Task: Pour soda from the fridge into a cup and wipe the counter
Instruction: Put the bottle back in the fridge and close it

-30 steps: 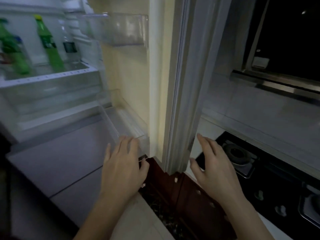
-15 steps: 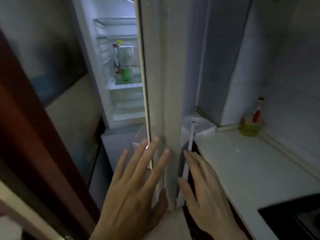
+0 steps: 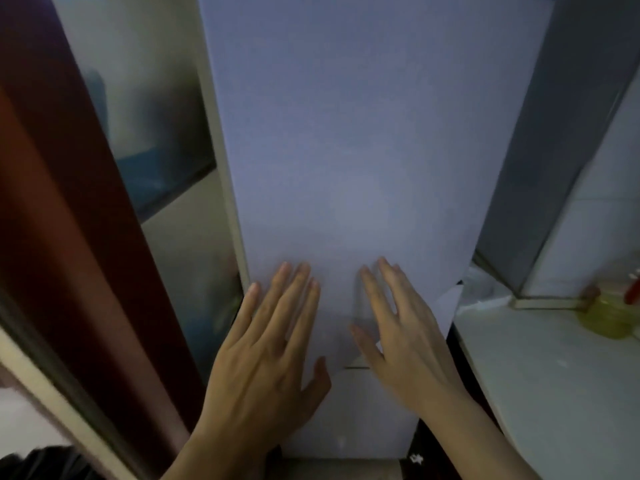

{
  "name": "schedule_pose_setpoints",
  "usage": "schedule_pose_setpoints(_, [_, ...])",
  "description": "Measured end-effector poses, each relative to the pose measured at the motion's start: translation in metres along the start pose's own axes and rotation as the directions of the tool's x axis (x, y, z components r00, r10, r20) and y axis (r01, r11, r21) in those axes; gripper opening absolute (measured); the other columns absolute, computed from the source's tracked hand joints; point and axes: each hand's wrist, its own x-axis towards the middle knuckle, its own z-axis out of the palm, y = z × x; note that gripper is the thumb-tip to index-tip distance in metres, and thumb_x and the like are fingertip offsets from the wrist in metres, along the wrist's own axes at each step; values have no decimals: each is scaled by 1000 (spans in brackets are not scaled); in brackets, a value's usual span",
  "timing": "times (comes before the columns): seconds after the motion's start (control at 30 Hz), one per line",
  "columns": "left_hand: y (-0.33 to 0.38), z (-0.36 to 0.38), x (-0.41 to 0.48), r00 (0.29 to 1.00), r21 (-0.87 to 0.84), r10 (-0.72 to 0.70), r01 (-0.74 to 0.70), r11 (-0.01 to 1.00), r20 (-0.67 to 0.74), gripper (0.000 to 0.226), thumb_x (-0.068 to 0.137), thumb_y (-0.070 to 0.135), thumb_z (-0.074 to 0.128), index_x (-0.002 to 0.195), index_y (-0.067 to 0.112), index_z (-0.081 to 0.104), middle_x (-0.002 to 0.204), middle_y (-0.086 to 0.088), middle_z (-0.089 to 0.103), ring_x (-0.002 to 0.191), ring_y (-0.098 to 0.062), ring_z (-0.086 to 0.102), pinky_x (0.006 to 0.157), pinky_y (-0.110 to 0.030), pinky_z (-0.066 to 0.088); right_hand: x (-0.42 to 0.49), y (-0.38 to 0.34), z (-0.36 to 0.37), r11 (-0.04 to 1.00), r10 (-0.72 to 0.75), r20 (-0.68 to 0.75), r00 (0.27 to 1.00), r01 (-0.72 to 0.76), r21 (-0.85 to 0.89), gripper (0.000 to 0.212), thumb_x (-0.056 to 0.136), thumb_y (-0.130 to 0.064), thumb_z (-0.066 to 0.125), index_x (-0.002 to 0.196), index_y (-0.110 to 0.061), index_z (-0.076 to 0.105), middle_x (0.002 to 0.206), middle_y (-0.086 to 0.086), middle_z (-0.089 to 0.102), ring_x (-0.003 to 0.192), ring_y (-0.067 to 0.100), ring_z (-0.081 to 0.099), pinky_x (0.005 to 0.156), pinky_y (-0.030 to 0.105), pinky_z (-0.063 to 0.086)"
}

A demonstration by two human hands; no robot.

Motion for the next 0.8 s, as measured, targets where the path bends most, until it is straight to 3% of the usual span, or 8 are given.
schedule_pose_setpoints(0.17, [-33, 57, 37, 994, -83, -32, 23, 996, -105, 77, 78, 36, 60, 145, 3, 43, 158, -15, 32, 150, -31, 23, 121, -51, 18, 59, 11, 26, 1000, 2, -30, 1000, -2, -12, 71, 99, -51, 38, 158, -24, 9, 166, 4, 2, 153, 22, 4, 113, 51, 35])
schedule_pose_setpoints(0.37, [-78, 115, 82, 973, -159, -113, 81, 984, -203, 74, 77, 31, 57, 145, 5, 44, 159, -15, 30, 150, -33, 21, 121, -56, 14, 120, 13, 61, 997, 60, -114, 992, -64, -32, 73, 98, -45, 45, 158, -24, 11, 166, 4, 1, 153, 24, 3, 115, 47, 32])
schedule_pose_setpoints(0.6, [-111, 168, 123, 960, -190, -199, 162, 968, -197, 78, 80, 40, 56, 151, 13, 36, 162, -16, 20, 152, -33, 14, 119, -61, 13, 172, 26, 91, 997, 37, -121, 992, -45, -64, 81, 92, -44, 58, 157, -25, 15, 166, 6, 0, 152, 28, 0, 117, 54, 23])
schedule_pose_setpoints(0.8, [-126, 196, 148, 953, -216, -244, 203, 955, -182, 75, 80, 39, 59, 149, 14, 42, 161, -16, 24, 150, -36, 20, 115, -63, 23, 194, 38, 110, 989, 38, -135, 990, -56, -134, 80, 90, -41, 58, 157, -23, 19, 166, 9, 4, 152, 30, 2, 117, 60, 20])
